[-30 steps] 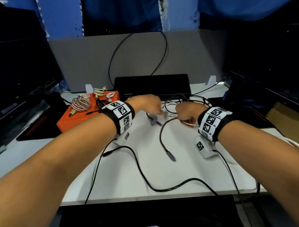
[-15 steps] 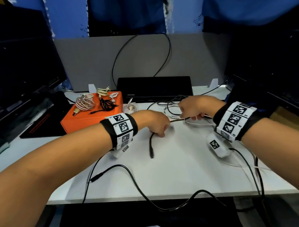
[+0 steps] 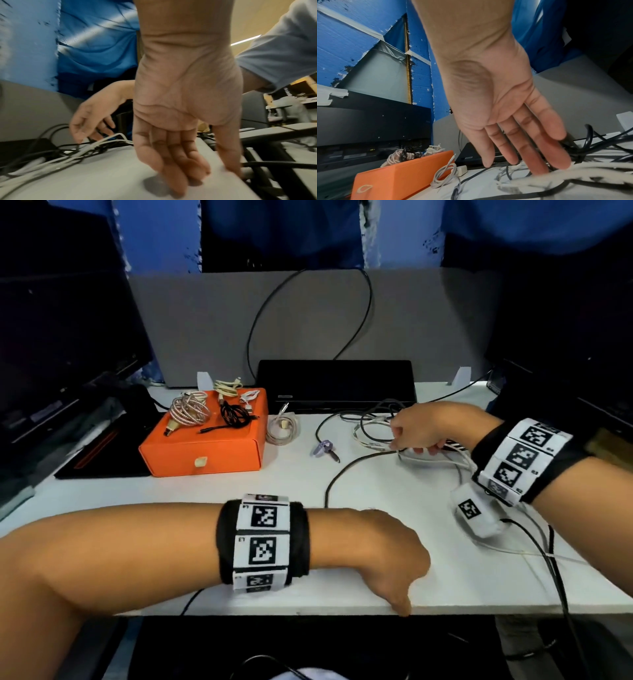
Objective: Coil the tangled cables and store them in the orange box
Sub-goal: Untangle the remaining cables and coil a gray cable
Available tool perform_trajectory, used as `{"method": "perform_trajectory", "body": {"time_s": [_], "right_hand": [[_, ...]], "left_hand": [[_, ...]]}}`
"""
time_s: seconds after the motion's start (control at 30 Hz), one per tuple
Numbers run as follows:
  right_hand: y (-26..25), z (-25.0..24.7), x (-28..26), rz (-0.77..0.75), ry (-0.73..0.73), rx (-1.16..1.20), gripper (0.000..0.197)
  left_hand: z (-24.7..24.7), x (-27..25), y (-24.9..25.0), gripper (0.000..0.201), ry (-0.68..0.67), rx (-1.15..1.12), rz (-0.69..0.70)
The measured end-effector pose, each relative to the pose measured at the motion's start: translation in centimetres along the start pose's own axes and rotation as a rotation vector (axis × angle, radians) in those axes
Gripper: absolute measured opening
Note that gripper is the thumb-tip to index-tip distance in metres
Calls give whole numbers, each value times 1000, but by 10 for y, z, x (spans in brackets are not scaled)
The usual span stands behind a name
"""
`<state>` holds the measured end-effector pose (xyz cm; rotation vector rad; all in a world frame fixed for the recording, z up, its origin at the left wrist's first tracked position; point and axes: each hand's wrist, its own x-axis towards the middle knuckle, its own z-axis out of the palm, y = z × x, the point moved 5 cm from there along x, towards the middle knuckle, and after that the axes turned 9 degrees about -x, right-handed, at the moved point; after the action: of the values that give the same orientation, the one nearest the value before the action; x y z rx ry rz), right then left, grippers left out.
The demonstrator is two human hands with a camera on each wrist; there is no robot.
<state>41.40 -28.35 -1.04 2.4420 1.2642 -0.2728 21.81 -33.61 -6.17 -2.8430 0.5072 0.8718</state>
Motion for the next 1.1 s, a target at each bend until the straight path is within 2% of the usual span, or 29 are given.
{"method": "perform_trajectory", "body": {"time_s": [0.07,0.1,0.17,0.23,0.27,0.33,0.4,0.47,0.53,0.57,0.63,0.7,0.77,0.87,0.97,1.03,1.1], "right_hand": [[-4,2,0,-18,7,-32,35],[-6,4,2,-31,26,-62,34],[-9,9,10,-62,65,-125,37],[-11,17,20,-74,37,-140,52],[-13,20,23,-81,1,-125,59],[-17,24,28,-125,-64,-42,65],[-21,22,34,-173,-81,63,64],[-26,19,34,-199,-51,117,68],[-29,17,32,-194,-8,68,74],[-29,18,31,-186,8,25,73],[-26,19,29,-152,28,-49,56],[-14,21,36,-109,52,-46,30],[6,26,42,-36,53,33,19],[34,32,47,48,86,206,24],[48,34,44,101,95,331,23],[47,31,44,107,74,328,31],[40,25,44,81,49,283,52]], "left_hand": [[-8,2,-22,52,-40,-56,-47],[-12,2,-37,57,-18,-108,-88],[-19,4,-74,56,140,-205,-224],[-21,5,-115,57,335,-248,-408],[-19,6,-133,59,370,-260,-492],[-12,13,-164,50,368,-298,-598],[-7,19,-185,30,364,-370,-628],[-5,19,-196,15,328,-407,-615],[-6,17,-201,13,294,-420,-587],[-8,14,-203,15,287,-431,-573],[-14,3,-205,20,328,-507,-534],[-25,-17,-206,16,444,-749,-464],[-41,-47,-210,16,607,-929,-413],[-68,-103,-216,19,943,-1105,-309],[-92,-165,-215,22,1295,-1343,-77],[-101,-195,-210,20,1397,-1382,28],[-104,-207,-206,19,1391,-1378,64]]}}
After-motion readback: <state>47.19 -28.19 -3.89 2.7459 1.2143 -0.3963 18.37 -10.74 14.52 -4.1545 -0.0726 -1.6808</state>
